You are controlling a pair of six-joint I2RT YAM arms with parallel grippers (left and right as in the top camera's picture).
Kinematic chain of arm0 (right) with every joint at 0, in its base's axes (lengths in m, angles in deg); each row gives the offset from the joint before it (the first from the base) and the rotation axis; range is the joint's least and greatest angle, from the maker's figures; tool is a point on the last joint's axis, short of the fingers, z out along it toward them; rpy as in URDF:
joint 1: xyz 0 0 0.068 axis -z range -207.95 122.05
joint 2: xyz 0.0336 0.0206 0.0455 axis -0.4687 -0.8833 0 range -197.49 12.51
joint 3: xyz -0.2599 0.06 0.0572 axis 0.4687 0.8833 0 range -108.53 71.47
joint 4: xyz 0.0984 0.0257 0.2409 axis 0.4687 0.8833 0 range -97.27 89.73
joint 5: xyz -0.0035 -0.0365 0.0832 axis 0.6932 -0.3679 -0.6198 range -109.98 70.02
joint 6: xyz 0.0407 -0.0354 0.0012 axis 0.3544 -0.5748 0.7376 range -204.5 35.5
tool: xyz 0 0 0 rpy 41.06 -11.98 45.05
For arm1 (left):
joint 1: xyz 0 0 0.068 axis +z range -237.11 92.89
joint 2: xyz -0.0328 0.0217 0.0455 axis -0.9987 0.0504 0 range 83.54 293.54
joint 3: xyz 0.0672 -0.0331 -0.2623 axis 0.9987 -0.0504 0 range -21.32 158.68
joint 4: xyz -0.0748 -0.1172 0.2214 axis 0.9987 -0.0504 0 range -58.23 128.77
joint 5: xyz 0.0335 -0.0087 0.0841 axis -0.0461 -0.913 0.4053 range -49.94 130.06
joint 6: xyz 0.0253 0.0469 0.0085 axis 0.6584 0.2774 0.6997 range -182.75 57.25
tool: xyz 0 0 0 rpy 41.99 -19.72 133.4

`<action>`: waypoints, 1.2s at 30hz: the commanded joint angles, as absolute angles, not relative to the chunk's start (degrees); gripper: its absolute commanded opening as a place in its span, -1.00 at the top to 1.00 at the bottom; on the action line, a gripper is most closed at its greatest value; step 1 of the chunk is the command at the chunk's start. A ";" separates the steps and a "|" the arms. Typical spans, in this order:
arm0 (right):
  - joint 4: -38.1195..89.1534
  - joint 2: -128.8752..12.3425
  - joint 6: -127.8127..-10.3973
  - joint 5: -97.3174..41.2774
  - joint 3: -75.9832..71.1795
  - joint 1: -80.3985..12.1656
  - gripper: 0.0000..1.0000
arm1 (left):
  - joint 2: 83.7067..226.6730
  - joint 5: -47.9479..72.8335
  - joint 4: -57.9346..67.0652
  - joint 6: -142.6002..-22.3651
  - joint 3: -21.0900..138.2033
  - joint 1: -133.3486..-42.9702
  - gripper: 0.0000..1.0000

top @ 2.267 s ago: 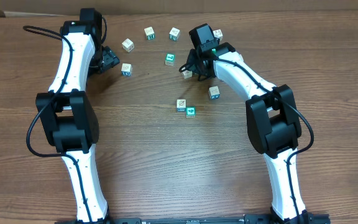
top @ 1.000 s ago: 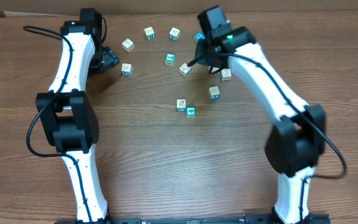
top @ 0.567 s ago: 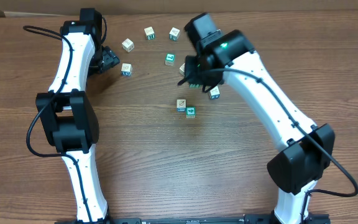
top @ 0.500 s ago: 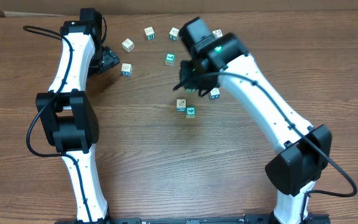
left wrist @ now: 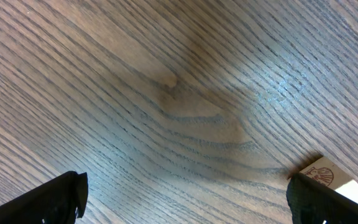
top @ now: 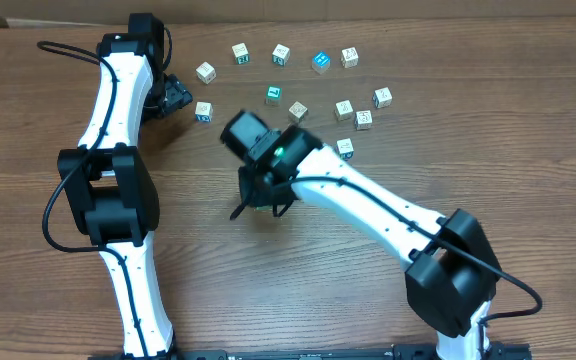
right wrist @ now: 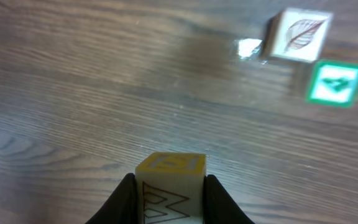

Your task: Form a circle

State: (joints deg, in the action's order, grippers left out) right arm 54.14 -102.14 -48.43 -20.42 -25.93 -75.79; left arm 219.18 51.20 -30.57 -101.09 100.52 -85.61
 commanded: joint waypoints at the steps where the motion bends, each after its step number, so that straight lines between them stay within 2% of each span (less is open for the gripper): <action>1: 52.65 -102.28 -45.67 -16.58 -22.74 -76.77 0.53 | 217.14 50.98 -30.57 -100.00 100.35 -86.01 -0.99; 16: 42.84 -102.38 -43.66 -13.54 -9.93 -76.07 0.53 | 217.14 50.95 -30.57 -100.00 100.35 -86.01 -0.99; 35: 41.68 -102.38 -40.73 -12.05 -9.34 -75.09 0.52 | 217.14 50.95 -30.57 -100.00 100.35 -86.01 -0.99; 36: 41.68 -102.38 -40.73 -12.05 -9.34 -75.09 0.45 | 217.14 50.95 -30.57 -100.00 100.35 -86.01 -0.99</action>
